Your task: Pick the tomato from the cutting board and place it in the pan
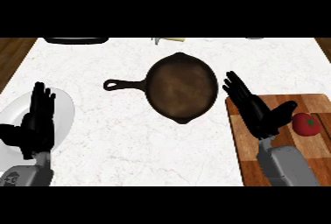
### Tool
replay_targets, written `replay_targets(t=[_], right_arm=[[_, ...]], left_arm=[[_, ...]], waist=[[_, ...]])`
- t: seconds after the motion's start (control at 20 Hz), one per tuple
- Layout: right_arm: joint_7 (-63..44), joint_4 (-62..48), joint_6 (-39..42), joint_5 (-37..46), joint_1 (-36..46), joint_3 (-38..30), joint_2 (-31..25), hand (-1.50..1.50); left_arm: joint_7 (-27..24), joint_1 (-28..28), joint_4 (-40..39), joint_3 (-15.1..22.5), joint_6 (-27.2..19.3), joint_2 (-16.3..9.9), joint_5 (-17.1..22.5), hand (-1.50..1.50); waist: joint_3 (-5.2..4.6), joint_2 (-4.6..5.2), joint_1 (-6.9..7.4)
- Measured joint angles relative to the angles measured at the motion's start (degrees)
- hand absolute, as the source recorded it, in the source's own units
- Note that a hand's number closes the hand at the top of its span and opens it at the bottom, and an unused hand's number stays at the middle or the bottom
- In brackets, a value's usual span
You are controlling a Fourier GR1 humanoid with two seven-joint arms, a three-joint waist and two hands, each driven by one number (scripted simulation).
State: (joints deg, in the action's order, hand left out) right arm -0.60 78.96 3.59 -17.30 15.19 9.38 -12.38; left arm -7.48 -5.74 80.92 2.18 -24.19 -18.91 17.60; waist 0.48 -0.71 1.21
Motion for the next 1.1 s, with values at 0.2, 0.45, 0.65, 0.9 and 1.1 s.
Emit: replay_targets(t=[0.2,0.45,0.65,0.9,1.1], right_arm=[[1.4,1.9,8.0,-4.5,1.7,-4.3,-5.4,-1.50],[4.9,3.2,9.6,-2.6,4.6,-11.7,-15.1,1.50],[10.3,-2.3,3.6,-5.1,0.7,-22.0,-14.8,-1.50],[21.1,-7.4,11.6,-7.2,-4.8,-29.3,-19.1,-1.50],[23.3,-7.4,15.7,-4.6,-7.3,-30.6,-24.4,-1.50]], left_arm=[[3.9,1.8,-0.8,0.4,1.2,-4.4,-2.3,0.00],[8.2,3.8,-4.0,1.7,2.6,-8.6,-4.7,0.00],[11.9,4.4,-5.4,2.8,4.6,-10.8,-5.3,0.00],[15.9,1.4,-7.1,3.7,7.3,-12.1,-6.5,0.00],[18.4,0.0,-6.5,3.8,8.3,-12.3,-7.2,0.00]], waist=[[-0.22,0.48,-0.93],[-0.59,0.53,-4.23],[-0.29,0.96,-4.36],[-0.35,0.87,-2.70],[-0.40,0.75,-1.96]])
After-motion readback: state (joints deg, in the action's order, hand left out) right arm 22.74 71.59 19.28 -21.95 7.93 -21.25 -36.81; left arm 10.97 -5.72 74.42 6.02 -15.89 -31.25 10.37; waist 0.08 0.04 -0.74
